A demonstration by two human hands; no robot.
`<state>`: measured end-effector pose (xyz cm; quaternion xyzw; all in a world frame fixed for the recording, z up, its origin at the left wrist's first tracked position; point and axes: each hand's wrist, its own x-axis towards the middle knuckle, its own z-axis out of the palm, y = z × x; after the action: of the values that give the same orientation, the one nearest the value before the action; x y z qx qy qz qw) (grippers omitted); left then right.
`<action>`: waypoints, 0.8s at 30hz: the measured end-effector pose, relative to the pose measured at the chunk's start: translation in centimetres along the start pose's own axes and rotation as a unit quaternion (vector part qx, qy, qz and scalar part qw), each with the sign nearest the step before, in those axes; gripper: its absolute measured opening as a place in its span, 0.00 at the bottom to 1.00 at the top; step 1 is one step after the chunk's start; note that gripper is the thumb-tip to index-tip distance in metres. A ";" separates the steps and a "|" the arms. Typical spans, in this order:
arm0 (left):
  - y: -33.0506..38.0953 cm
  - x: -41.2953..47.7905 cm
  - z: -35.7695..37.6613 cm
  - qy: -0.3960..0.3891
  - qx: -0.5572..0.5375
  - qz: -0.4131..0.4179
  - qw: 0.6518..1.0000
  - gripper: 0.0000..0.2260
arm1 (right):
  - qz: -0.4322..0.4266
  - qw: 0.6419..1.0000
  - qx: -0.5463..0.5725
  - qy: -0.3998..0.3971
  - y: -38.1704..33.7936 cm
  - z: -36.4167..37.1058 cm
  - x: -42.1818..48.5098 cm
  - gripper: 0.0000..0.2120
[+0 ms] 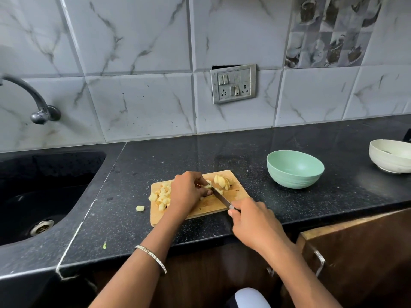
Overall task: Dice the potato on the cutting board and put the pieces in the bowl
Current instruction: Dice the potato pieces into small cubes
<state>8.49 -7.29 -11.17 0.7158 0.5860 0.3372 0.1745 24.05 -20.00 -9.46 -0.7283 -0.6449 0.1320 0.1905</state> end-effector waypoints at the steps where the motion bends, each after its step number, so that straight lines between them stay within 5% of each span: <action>1: 0.0 -0.1 0.0 0.001 -0.007 0.000 1.000 0.09 | 0.000 1.000 0.001 0.007 0.3 -0.5 0.0 0.14; 7: 0.1 -0.8 0.0 0.024 -0.015 -0.006 1.000 0.12 | -0.024 0.997 0.035 0.058 -0.3 -0.6 0.2 0.11; 24: 0.1 -0.8 -0.1 0.022 -0.005 -0.007 1.000 0.09 | -0.020 0.998 0.045 0.040 -1.2 1.8 1.5 0.13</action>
<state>8.38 -8.12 -11.26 0.7032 0.5929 0.3549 0.1674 22.34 -18.16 -10.45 -0.7106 -0.6448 0.1279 0.2509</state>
